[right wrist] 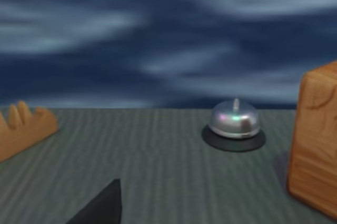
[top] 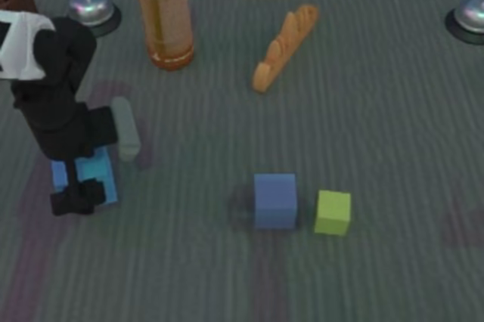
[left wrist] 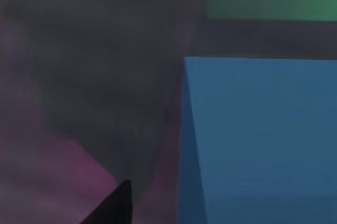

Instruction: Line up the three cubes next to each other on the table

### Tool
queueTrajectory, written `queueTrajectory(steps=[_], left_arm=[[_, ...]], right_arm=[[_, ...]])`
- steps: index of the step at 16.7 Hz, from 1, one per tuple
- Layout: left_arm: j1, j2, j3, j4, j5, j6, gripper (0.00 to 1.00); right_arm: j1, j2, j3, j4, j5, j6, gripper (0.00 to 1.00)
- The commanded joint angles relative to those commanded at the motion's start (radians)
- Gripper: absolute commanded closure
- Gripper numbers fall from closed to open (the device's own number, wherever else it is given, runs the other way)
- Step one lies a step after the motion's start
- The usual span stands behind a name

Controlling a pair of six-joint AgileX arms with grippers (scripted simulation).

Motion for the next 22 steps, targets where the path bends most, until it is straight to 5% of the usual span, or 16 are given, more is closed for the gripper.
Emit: queueTrajectory(steps=[10, 22], left_arm=[[0.000, 0.000, 0.000, 0.000, 0.000, 0.000, 0.98], [0.001, -0.025, 0.028, -0.050, 0.003, 0.000, 1.00]], right_arm=[[0.000, 0.000, 0.000, 0.000, 0.000, 0.000, 0.00], [0.000, 0.000, 0.000, 0.000, 0.000, 0.000, 0.00]])
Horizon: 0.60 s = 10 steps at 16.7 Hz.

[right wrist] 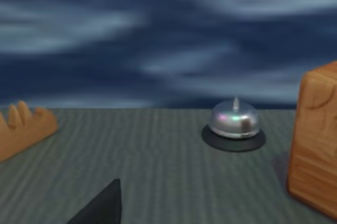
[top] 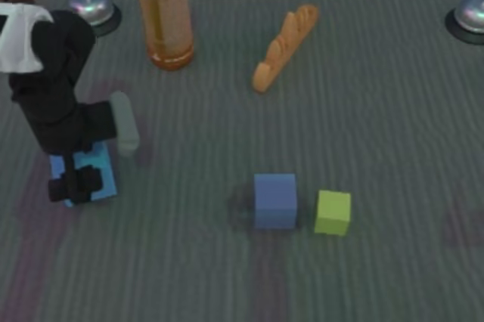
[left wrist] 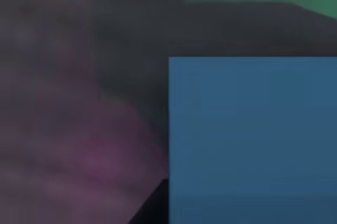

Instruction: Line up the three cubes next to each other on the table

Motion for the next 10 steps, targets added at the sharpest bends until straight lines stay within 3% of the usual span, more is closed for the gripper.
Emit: queueTrajectory(steps=[5, 10], left_arm=[[0.014, -0.071, 0.099, -0.181, -0.001, -0.004, 1.00], [0.017, -0.092, 0.120, -0.214, -0.001, -0.006, 1.00]], right_arm=[[0.000, 0.000, 0.000, 0.000, 0.000, 0.000, 0.00], [0.000, 0.000, 0.000, 0.000, 0.000, 0.000, 0.00]])
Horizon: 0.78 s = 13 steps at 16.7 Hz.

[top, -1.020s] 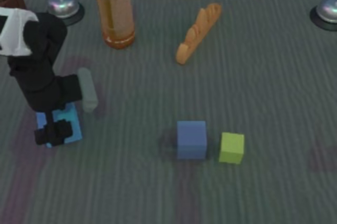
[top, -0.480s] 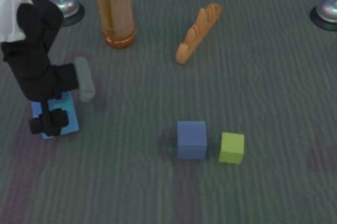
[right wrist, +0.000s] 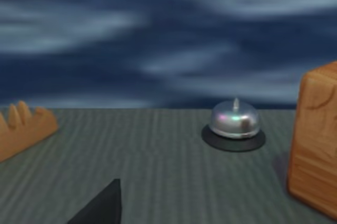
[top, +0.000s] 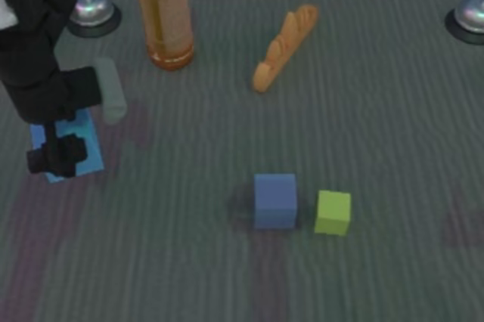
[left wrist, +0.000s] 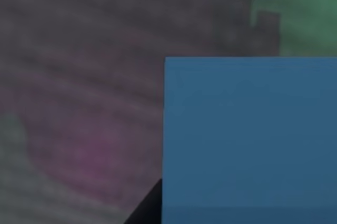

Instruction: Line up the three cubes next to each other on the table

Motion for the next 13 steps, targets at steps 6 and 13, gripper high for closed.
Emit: queueTrajectory(steps=[6, 13], left_arm=[[-0.110, 0.012, 0.032, -0.024, 0.001, -0.012, 1.00], [-0.365, 0.020, 0.104, -0.086, 0.001, -0.060, 1.00]], right_arm=[[0.000, 0.000, 0.000, 0.000, 0.000, 0.000, 0.00], [0.000, 0.000, 0.000, 0.000, 0.000, 0.000, 0.00]])
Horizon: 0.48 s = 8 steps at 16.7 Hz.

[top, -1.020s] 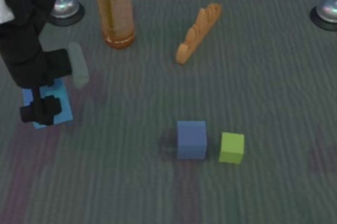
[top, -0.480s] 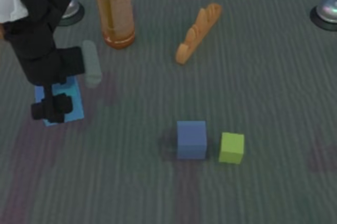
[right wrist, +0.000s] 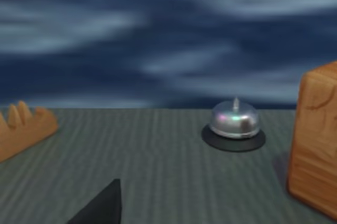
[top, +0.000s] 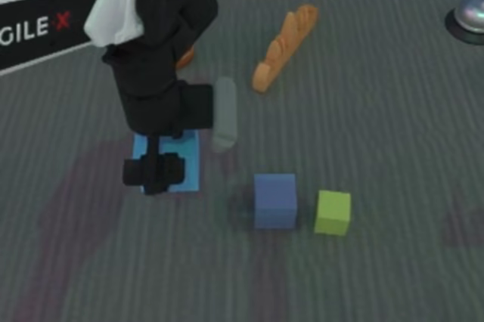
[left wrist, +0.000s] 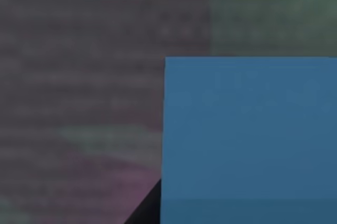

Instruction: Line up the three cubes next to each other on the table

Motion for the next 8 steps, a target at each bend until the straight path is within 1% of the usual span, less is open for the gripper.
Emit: queueTrajectory(steps=[2, 6, 8], left_arm=[[-0.014, -0.001, 0.004, -0.003, 0.000, -0.003, 1.00], [-0.010, -0.001, -0.001, 0.002, 0.000, 0.000, 1.00], [-0.013, 0.012, -0.025, 0.040, 0.000, -0.001, 1.00]], right_arm=[[0.000, 0.000, 0.000, 0.000, 0.000, 0.000, 0.00], [0.000, 0.000, 0.000, 0.000, 0.000, 0.000, 0.00], [0.000, 0.000, 0.000, 0.000, 0.000, 0.000, 0.00]])
